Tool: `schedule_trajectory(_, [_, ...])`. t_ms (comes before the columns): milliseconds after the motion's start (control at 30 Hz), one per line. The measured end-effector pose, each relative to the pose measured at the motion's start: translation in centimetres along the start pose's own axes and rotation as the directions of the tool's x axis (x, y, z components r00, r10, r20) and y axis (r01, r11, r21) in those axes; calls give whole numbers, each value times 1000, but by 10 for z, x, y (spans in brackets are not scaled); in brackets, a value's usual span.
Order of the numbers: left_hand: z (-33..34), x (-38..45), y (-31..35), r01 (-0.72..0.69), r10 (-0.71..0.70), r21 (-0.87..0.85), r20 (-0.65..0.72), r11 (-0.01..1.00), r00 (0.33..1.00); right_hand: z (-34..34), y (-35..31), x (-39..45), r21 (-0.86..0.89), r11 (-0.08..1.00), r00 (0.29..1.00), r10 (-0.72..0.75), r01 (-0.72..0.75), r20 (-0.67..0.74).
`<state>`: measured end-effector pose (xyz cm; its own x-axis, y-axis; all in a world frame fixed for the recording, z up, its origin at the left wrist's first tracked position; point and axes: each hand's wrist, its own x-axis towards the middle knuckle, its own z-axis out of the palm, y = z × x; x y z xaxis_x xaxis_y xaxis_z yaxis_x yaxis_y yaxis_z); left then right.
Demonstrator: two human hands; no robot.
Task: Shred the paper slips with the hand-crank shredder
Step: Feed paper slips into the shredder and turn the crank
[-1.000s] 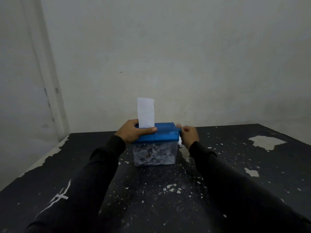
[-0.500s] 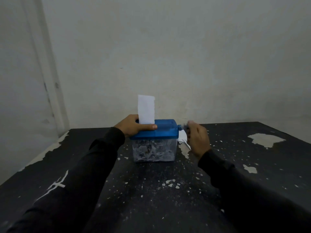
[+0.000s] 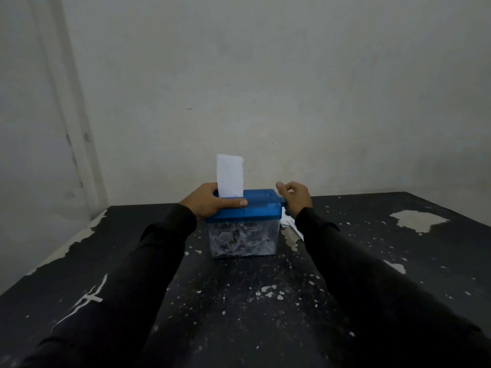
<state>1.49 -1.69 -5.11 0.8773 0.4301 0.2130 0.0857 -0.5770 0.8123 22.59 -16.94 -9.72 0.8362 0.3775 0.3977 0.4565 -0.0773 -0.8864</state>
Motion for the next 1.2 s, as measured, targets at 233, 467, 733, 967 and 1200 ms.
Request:
schedule_trajectory(233, [2,0,-1,-2,1,-2,-22,1000,1000,-10,24,-71,-63,998,1000,-3,4,17])
schedule_trajectory(467, [3,0,3,3,-3,3,-5,1000,1000,-40,-4,-93,152,977,987,-158,152,30])
schedule_trajectory(733, [1,1,1,5,-5,19,0,1000,1000,-40,-50,-47,134,975,977,-191,177,97])
schedule_trajectory(967, [1,2,0,-8,8,0,12,1000,1000,-12,-39,0,95,995,999,-31,30,14])
schedule_trajectory(1200, [3,-2,0,-18,18,-38,-1,999,1000,0,5,-16,21,994,989,109,-112,105])
